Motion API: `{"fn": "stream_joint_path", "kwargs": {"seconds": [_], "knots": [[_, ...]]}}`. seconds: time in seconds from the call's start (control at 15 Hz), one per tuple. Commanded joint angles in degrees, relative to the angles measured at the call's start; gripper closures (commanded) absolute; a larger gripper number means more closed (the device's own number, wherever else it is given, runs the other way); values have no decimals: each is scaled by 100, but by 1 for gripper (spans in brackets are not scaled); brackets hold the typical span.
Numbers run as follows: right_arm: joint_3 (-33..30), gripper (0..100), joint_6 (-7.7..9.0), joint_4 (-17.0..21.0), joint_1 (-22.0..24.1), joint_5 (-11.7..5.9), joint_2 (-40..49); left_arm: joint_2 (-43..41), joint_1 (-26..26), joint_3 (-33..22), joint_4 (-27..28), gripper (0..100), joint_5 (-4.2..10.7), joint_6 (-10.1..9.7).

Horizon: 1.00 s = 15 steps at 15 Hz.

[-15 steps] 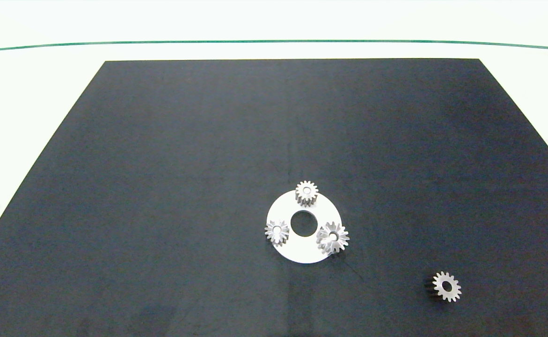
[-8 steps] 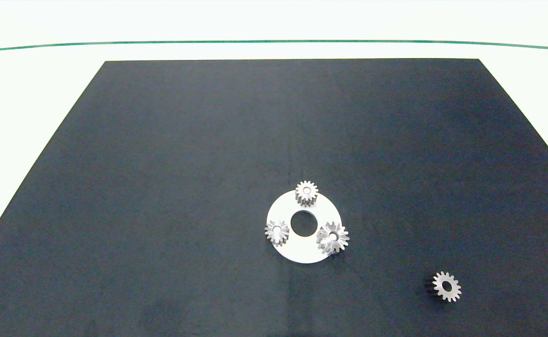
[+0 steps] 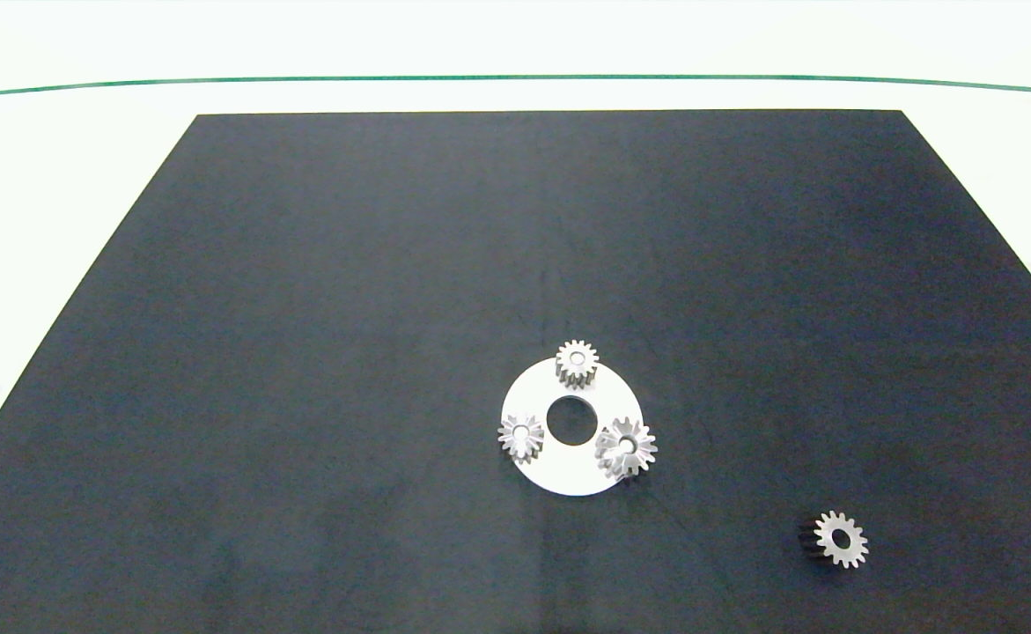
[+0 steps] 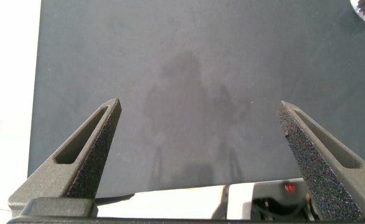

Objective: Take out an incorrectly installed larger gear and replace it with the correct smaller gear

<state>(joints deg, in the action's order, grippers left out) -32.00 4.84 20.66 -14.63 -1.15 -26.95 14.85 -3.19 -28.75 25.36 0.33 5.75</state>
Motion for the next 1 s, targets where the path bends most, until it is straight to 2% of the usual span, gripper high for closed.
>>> {"fn": "stream_joint_path", "kwargs": {"seconds": [0.07, 0.13, 0.33, 0.47, 0.73, 0.87, 1.0], "knots": [[-913, 0, 17, -229, -875, 18, -2244, 1046, -59, -580, -31, 0, 11, 13], [-1054, 0, 43, -326, -980, 27, -2613, 1187, -59, -676, -31, 0, 11, 13], [-1397, 0, 439, -484, -1077, 115, -3545, 1363, -59, -764, -40, 0, 11, 13], [-1660, 0, 483, -563, -1323, 159, -4063, 1416, -67, -764, -40, 0, 11, 13], [-1977, 0, 536, -651, -1798, 79, -4907, 1477, -76, -764, -48, 0, 11, 5], [-2029, 0, 747, -801, -1824, 27, -5171, 1495, -76, -755, -127, 0, 2, 5], [-2038, 0, 808, -1117, -1833, -79, -5417, 1539, -76, -764, -163, 0, 11, 5]]}}
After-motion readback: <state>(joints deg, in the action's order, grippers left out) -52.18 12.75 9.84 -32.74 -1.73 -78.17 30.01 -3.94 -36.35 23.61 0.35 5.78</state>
